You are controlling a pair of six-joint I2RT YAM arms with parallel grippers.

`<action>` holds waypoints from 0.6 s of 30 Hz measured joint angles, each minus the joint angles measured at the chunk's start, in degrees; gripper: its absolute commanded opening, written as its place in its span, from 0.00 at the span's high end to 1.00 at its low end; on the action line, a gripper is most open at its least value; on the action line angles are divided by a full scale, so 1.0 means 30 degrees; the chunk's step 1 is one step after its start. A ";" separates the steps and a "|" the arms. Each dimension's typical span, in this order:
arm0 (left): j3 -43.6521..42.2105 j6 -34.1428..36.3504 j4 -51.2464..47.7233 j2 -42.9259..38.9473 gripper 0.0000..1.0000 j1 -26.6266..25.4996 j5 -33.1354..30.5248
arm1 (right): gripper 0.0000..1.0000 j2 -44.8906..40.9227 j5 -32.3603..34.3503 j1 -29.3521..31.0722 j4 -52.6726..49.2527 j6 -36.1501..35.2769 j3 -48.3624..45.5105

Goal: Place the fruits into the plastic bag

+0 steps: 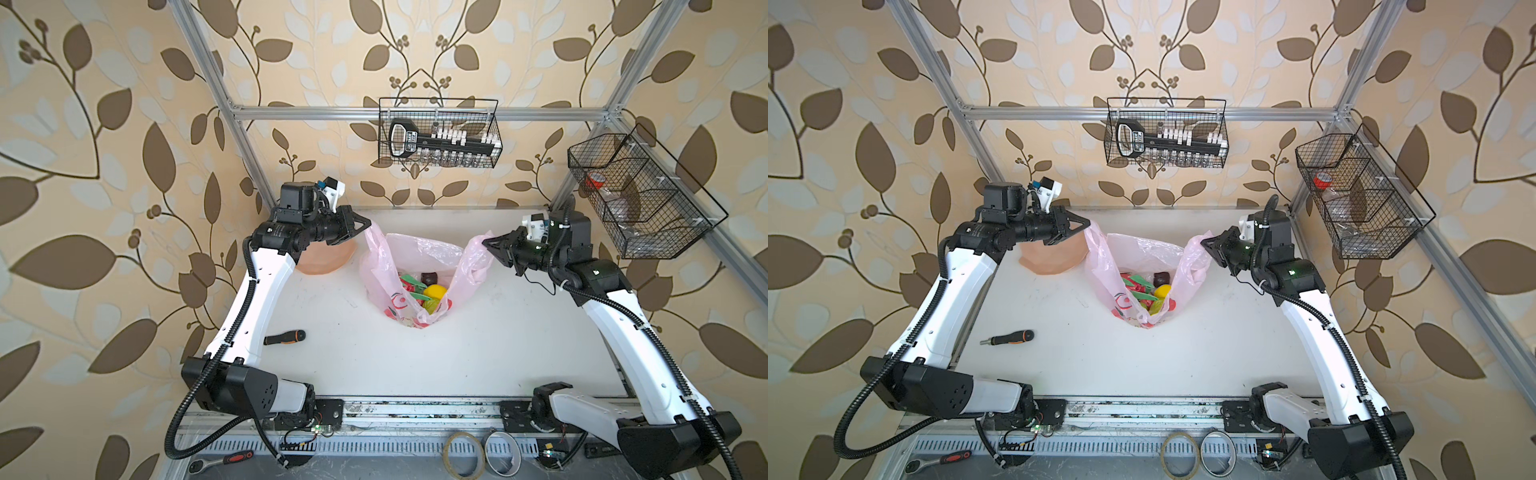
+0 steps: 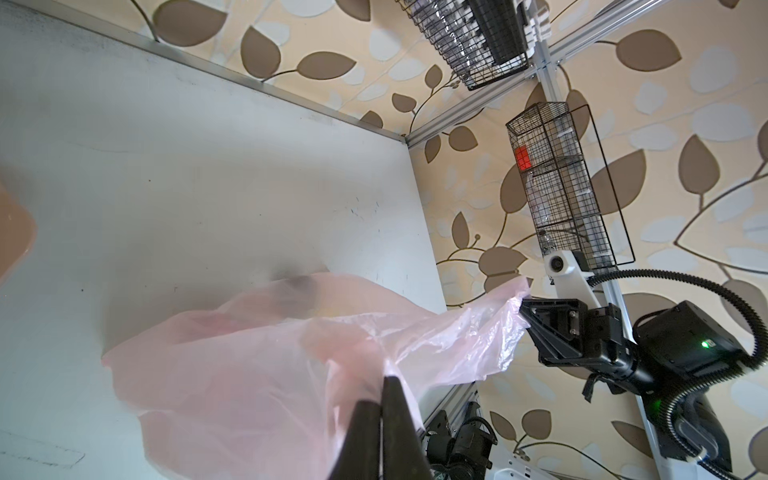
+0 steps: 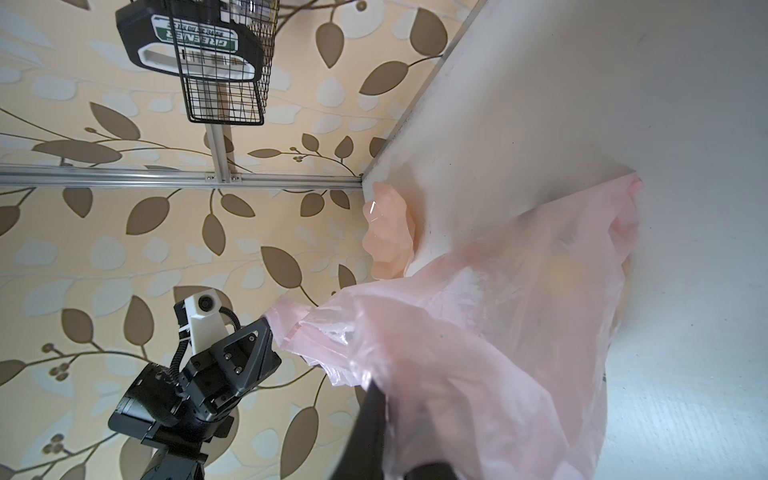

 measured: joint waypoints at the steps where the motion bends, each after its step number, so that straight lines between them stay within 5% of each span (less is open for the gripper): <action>1: -0.0233 0.0007 0.0211 -0.0306 0.51 0.0000 0.0015 | 0.63 -0.0015 -0.0066 0.0000 0.0044 0.0007 0.0007; 10: -0.1355 -0.0350 0.1494 -0.3606 0.02 0.0022 -0.0306 | 0.36 -0.0510 -0.0517 -0.1392 -0.0743 -0.1625 0.0022; 18: -0.1435 -0.0058 -0.0153 -0.5348 0.01 0.0801 -0.4291 | 0.19 -0.1239 0.0947 -0.4146 -0.4422 -0.5544 0.1763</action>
